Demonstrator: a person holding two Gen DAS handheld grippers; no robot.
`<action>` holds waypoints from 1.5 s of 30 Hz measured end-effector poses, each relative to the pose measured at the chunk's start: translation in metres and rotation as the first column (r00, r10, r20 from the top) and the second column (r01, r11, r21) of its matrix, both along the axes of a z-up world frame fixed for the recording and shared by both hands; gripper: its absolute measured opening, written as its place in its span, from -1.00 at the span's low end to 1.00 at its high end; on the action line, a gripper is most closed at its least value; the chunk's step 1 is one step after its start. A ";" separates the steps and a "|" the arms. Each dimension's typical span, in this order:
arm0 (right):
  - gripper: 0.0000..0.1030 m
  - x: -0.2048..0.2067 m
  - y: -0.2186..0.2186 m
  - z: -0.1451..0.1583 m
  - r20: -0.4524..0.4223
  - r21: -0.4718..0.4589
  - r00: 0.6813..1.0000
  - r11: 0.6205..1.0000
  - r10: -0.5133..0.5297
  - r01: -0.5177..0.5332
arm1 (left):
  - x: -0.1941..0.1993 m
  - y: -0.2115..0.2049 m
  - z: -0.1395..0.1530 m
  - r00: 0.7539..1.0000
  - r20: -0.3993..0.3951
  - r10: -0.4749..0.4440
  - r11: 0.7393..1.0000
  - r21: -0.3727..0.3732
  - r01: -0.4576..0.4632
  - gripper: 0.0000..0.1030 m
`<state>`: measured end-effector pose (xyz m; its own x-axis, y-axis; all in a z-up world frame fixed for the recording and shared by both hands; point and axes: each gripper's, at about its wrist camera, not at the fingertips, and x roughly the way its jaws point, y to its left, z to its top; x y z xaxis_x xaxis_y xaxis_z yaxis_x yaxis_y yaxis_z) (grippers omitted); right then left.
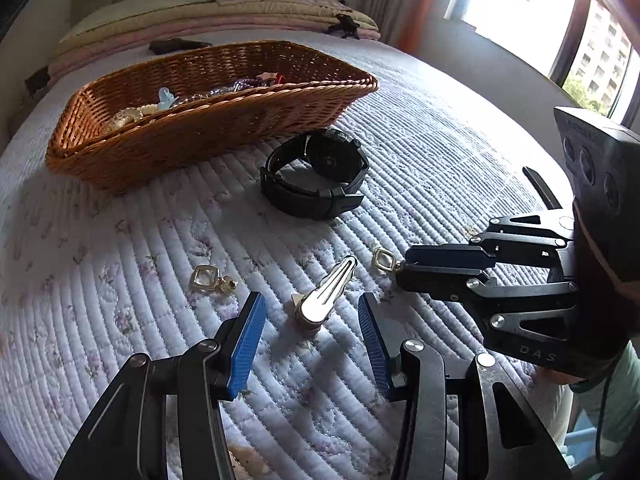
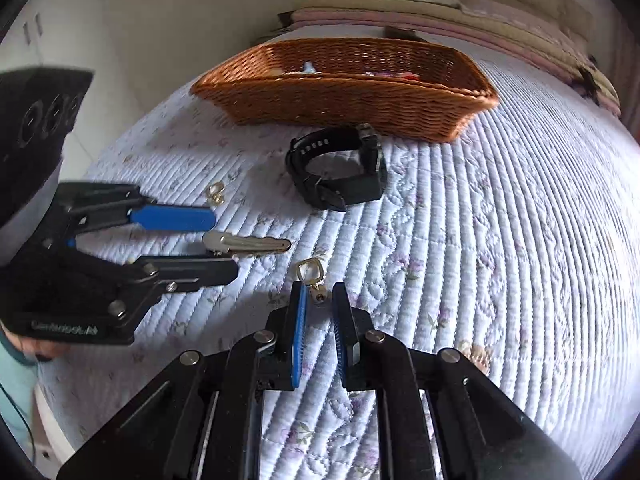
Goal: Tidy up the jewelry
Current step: 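Grasp the silver hair clip with left tool while right tool grasps gold earring, then carry the silver clip and gold earring into the basket and open both tools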
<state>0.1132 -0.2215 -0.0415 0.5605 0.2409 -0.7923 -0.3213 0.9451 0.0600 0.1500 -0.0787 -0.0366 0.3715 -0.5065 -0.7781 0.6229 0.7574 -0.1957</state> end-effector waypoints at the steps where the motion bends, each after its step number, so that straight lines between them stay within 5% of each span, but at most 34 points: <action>1: -0.58 0.000 0.000 0.000 0.004 -0.003 1.000 1.000 0.012 -0.012 | 0.001 0.000 0.000 1.000 0.003 0.002 1.000 -0.001 -0.002 -0.06; 3: -0.24 0.002 0.000 -0.001 0.011 -0.016 1.000 1.000 0.006 -0.006 | 0.005 -0.003 -0.001 1.000 0.007 0.005 1.000 0.007 -0.005 -0.06; 7: -0.24 0.007 0.003 -0.002 0.015 -0.030 1.000 0.999 0.016 -0.016 | 0.005 -0.012 -0.003 1.000 0.028 -0.001 0.999 0.040 -0.001 -0.10; 11: -0.24 0.004 0.015 -0.006 0.033 -0.088 0.999 0.996 0.034 -0.031 | 0.001 -0.015 -0.003 0.999 0.040 -0.004 0.998 0.055 0.002 -0.44; 13: -0.32 0.004 0.017 -0.007 0.037 -0.094 0.999 0.995 0.029 -0.026 | -0.001 -0.017 -0.002 0.999 0.043 -0.002 0.998 0.060 -0.001 -0.45; 15: -0.75 0.002 0.015 -0.007 0.040 -0.090 0.999 0.996 0.026 -0.022 | -0.004 -0.017 -0.002 0.999 0.046 0.014 0.998 0.065 -0.017 -0.55; 29: -0.75 -0.014 0.002 0.009 0.076 -0.048 0.994 0.996 -0.074 0.078 | -0.034 0.007 0.010 0.986 0.054 0.157 0.987 -0.025 -0.156 -0.55; 38: -0.75 -0.012 -0.004 0.077 0.234 0.034 0.964 0.992 -0.127 0.122 | -0.040 0.031 0.072 0.957 0.158 0.243 0.960 -0.180 -0.214 -0.55; 45: -0.75 0.037 -0.012 0.128 0.320 0.098 0.928 0.981 -0.192 0.169 | 0.000 0.042 0.127 0.917 0.229 0.325 0.928 -0.263 -0.264 -0.55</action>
